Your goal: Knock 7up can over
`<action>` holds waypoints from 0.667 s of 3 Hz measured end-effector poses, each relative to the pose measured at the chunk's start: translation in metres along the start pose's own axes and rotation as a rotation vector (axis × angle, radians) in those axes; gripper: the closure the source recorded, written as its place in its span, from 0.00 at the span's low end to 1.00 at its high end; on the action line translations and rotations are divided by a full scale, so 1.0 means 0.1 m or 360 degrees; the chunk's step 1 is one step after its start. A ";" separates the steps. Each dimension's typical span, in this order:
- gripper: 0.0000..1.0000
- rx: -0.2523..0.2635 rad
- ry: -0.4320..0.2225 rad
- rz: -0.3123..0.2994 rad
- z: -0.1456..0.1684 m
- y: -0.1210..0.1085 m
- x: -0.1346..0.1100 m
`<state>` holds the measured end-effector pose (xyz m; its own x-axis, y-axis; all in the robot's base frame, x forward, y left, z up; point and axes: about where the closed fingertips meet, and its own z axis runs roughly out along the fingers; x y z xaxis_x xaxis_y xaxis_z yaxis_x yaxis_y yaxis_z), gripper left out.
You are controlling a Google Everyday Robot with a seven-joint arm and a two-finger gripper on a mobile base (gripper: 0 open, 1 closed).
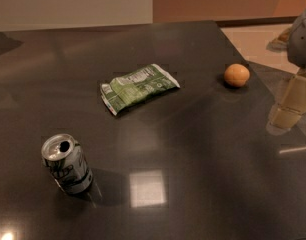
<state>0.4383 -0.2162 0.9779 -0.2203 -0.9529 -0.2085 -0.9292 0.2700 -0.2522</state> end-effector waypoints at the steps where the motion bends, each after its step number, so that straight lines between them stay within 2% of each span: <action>1: 0.00 0.0000 0.0000 0.0000 0.00 0.00 0.00; 2: 0.00 -0.0042 -0.0079 -0.0029 0.02 0.01 -0.16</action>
Offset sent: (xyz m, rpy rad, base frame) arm 0.0071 0.0394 -0.0016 0.1191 0.0495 0.0922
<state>0.4414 -0.2002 0.9793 -0.1889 -0.9495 -0.2506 -0.9406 0.2483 -0.2314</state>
